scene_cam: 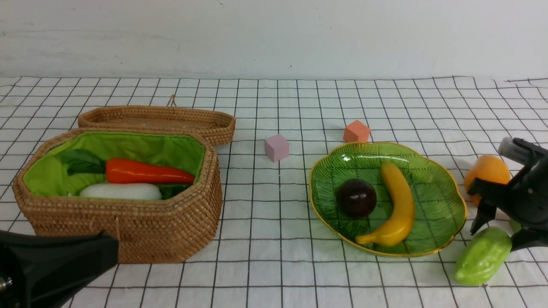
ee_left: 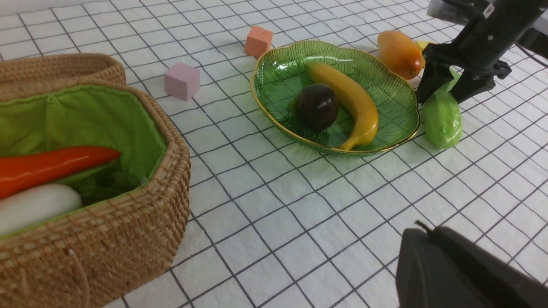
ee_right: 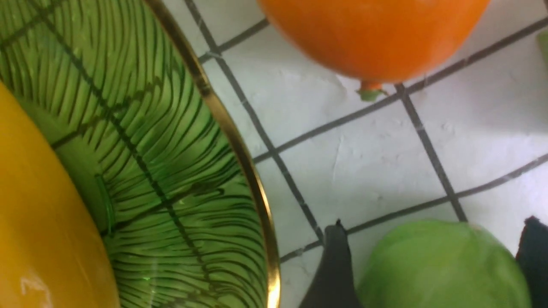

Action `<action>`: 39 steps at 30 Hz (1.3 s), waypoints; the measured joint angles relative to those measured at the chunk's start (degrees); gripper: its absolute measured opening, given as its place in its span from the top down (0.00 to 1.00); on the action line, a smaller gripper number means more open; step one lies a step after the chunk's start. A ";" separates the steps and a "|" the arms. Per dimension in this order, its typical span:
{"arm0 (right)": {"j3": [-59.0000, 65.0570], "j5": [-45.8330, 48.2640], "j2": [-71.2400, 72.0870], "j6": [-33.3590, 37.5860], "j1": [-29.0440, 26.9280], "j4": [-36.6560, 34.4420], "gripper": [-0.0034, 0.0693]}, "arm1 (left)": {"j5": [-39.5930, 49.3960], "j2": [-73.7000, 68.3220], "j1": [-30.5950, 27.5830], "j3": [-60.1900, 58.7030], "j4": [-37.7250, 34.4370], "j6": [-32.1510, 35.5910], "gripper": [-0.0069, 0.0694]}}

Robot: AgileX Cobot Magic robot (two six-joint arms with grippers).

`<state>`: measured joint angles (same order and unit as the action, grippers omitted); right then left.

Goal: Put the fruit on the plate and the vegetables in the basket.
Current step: Take a chayote with your right arm and place it on the basket on the left.

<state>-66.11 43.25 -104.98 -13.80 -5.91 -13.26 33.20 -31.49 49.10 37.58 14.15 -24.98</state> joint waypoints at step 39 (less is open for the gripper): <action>-16.37 13.97 18.72 19.57 19.17 -7.17 0.30 | 10.89 0.00 0.00 2.36 19.90 -16.55 0.93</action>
<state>-82.47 57.22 -86.26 5.77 13.27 -20.43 44.10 -31.49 49.10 39.95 34.05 -41.53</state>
